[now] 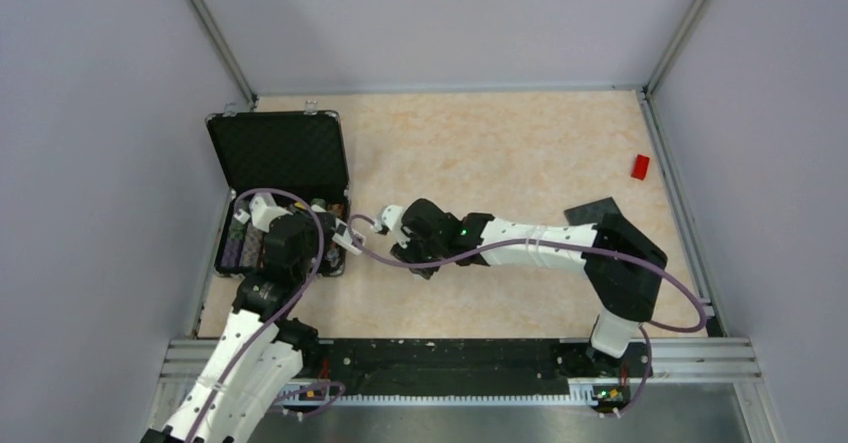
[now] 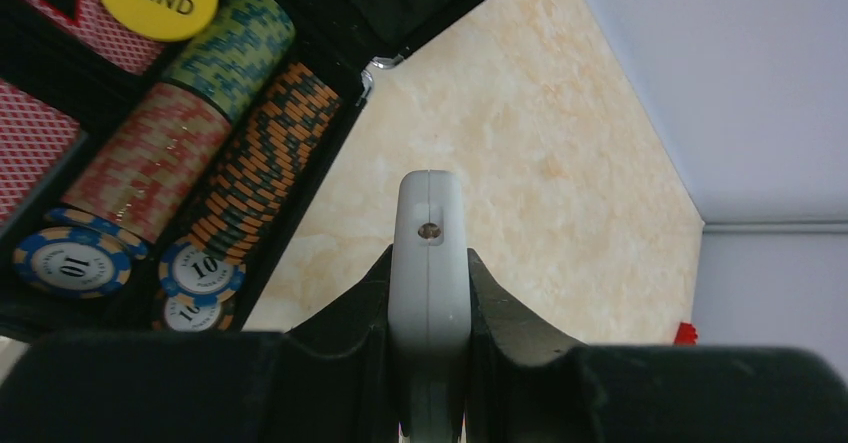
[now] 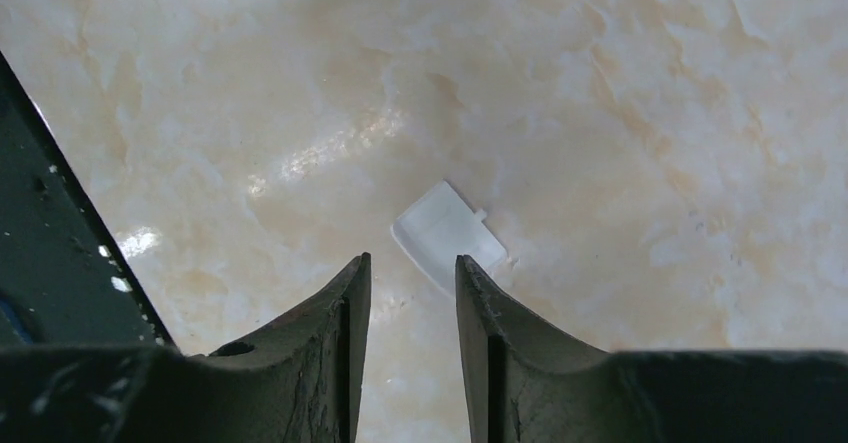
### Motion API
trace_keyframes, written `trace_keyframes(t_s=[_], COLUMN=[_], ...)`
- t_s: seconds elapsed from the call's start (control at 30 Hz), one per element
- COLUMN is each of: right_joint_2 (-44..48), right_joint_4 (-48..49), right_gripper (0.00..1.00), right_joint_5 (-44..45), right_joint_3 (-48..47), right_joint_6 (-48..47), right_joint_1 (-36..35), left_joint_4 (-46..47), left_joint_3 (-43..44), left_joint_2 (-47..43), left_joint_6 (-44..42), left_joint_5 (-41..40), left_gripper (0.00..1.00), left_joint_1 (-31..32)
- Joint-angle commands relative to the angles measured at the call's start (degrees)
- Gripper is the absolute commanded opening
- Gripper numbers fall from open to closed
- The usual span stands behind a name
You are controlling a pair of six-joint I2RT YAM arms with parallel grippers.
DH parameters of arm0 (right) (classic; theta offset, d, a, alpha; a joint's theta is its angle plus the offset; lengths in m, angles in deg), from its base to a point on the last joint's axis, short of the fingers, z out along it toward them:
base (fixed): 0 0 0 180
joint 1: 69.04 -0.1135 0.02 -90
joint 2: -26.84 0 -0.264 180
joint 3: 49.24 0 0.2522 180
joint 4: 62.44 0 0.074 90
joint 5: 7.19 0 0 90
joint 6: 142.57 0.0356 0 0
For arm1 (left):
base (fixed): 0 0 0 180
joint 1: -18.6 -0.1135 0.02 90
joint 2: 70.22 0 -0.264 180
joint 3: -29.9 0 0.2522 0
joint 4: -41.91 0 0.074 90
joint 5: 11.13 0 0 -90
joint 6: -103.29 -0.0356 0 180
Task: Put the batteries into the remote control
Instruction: Pick up the battery cover at the center of the board.
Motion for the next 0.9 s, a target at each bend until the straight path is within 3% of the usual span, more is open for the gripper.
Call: trace_keyframes(t_s=[0.0,0.33,0.6,0.7,0.8,0.87], right_joint_2=[-4.47,-10.45,-14.86,-15.34,-16.4,-16.46], right_joint_4=[4.03,-1.83,-8.75,-10.07,-11.88,-12.29], right_gripper=[0.36,0.35,0.29,0.2,0.0,0.0], right_joint_5=[-5.94,-4.83,-4.89,-5.24,-5.38,-6.55], right_joint_3=[-1.19,-4.12,-8.78,-8.94,-10.52,-11.44], right_joint_6=[-13.87,-21.19,-21.86,-21.34,-19.77,-17.99], right_joint_1=[-0.57,-0.61,-0.63,-0.53,-0.21,0.25], left_joint_4=[-5.59,-4.93,-2.39,-1.57,-0.91,-0.19], left_joint_3=[4.01,4.32,4.37,4.06,3.72,3.46], left_joint_2=[-0.67,0.55,2.6,2.92,2.92,2.91], left_joint_6=[-0.98,-1.25,-1.83,-1.8,-1.7,-1.69], left_joint_5=[-3.19,3.51,6.38,7.2,7.85,8.25], left_gripper=[0.0,0.0,0.0,0.0,0.0,0.0], left_joint_1=[-1.84,-9.99,-12.56,-13.13,-13.43,-13.52])
